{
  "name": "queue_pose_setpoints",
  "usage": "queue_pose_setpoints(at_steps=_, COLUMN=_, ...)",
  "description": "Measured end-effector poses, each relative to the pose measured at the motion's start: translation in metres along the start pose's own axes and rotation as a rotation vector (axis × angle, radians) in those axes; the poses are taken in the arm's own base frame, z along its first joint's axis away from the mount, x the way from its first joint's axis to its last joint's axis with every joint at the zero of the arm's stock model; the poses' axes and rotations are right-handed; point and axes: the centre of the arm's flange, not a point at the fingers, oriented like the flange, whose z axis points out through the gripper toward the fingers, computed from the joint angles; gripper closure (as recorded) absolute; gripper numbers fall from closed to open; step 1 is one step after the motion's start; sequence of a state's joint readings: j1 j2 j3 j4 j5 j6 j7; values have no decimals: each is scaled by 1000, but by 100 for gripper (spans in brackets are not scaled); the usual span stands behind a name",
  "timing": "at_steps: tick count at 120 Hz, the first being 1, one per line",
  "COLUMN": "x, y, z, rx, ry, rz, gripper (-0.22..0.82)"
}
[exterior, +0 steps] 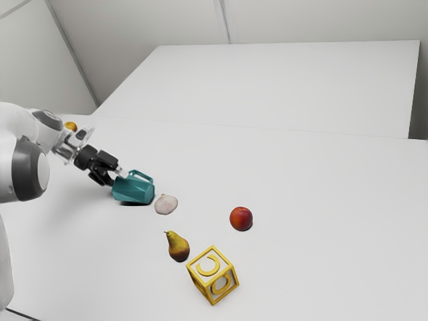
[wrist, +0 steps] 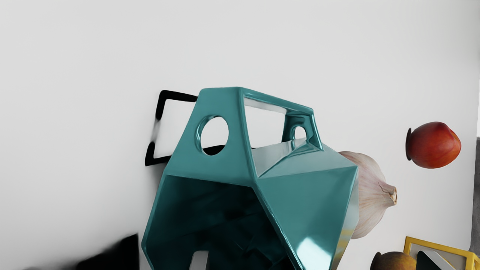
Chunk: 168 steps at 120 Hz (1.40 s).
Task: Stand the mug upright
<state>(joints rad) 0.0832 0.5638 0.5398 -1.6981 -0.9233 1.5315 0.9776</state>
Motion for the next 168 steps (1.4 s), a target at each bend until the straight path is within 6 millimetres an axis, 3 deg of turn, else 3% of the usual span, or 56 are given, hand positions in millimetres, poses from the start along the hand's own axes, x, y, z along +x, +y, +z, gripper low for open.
queue_pose_setpoints(at_steps=44, x=-8, y=-3, z=9, rx=-72, ry=12, rz=4, gripper=3)
queue_pose_setpoints(at_steps=116, x=-10, y=-2, z=11, rx=-96, ry=20, rz=22, gripper=60)
queue_pose_setpoints(at_steps=144, x=-9, y=3, z=5, rx=-82, ry=26, rz=38, gripper=72)
queue_pose_setpoints(at_steps=168, x=-6, y=31, z=-19, rx=-61, ry=49, rz=92, gripper=75)
